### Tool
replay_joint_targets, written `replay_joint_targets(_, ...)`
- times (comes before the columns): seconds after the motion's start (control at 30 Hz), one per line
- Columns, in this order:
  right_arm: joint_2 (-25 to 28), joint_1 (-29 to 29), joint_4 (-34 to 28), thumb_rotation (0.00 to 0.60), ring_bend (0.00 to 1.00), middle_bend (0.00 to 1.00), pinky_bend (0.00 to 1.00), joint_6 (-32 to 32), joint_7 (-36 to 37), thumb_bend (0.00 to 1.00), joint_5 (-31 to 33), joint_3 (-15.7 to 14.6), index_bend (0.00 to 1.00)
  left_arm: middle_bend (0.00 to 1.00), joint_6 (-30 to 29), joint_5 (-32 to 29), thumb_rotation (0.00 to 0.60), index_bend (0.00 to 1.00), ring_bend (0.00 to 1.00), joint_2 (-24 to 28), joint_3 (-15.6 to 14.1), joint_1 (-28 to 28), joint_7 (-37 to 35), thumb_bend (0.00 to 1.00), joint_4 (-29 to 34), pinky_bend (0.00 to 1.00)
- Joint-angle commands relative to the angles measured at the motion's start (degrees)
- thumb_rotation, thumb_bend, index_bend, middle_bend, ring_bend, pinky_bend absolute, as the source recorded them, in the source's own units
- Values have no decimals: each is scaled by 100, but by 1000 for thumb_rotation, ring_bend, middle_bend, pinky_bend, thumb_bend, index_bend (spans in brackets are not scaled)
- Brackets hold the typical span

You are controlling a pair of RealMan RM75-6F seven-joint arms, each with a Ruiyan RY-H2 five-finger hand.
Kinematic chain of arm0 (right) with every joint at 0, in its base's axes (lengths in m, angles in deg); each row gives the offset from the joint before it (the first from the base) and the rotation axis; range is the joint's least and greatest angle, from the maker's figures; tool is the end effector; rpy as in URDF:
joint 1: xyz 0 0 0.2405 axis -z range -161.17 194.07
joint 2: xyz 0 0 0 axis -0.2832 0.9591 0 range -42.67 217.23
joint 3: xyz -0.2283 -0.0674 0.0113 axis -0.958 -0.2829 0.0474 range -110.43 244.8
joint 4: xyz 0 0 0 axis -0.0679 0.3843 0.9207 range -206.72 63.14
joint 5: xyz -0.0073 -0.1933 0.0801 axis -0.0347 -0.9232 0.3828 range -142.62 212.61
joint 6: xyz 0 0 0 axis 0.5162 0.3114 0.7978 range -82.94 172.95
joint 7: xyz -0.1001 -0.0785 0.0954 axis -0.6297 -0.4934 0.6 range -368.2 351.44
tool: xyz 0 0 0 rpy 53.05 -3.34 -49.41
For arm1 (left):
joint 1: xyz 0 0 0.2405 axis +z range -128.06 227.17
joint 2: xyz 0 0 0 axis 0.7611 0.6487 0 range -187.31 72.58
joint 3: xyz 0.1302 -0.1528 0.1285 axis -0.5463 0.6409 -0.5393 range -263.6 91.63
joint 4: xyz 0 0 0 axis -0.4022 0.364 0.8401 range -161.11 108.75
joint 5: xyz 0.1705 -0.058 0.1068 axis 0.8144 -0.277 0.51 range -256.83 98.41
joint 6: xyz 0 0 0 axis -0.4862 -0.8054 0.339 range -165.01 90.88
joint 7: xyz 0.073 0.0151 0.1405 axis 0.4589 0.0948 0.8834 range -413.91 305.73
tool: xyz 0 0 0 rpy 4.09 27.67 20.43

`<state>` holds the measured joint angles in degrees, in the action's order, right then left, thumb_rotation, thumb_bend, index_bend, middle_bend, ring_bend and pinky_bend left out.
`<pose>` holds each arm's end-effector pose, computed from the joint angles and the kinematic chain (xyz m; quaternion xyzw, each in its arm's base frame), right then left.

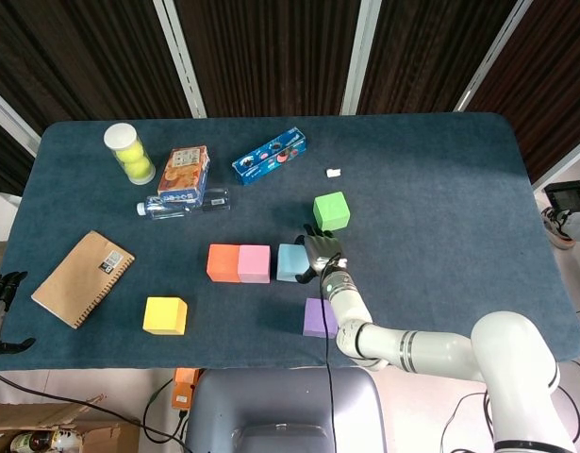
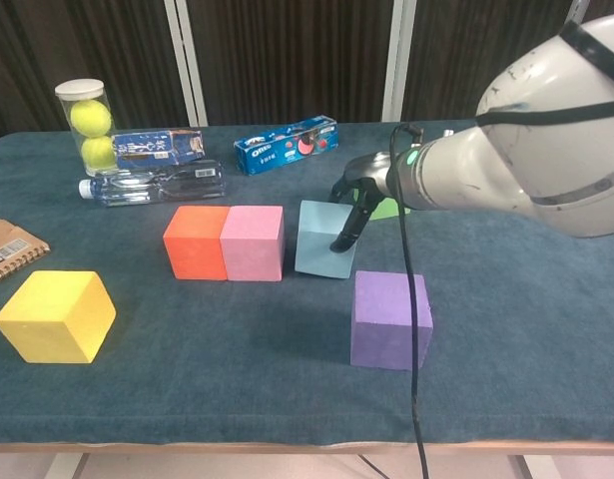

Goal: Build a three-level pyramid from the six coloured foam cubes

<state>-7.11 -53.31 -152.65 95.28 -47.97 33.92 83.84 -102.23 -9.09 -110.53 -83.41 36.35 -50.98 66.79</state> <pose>-0.0541 -0.3916 -0.0648 0.6763 -0.5626 0.2414 0.4096 -0.3376 0.2313 0.1865 -0.6174 -0.4378 -0.2277 0.6126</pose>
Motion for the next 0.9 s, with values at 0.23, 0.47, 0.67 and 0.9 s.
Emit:
replay_joint_targets(0.23, -141, -83, 78, 600, 0, 7, 0, -13, -49, 204, 12, 5, 492, 70, 17, -5, 600, 75, 1, -2, 0, -1, -17, 107, -18, 123)
replay_joint_targets(0.47, -244, -120, 165, 600, 0, 7, 0, 31, -55, 204, -16, 40, 489, 70, 14, 7, 600, 75, 1, 7, -6, 8, -32, 108, -21, 123)
replay_joint_targets(0.67, -309, -148, 228, 600, 0, 7, 0, 49, -78, 204, -32, 76, 488, 70, 46, -11, 600, 75, 1, 14, -10, 3, -33, 108, -18, 123)
replay_joint_targets(0.9, -345, -138, 273, 600, 0, 7, 0, 54, -96, 204, -31, 95, 490, 70, 82, -31, 600, 75, 1, 21, -7, -9, -40, 107, -35, 123)
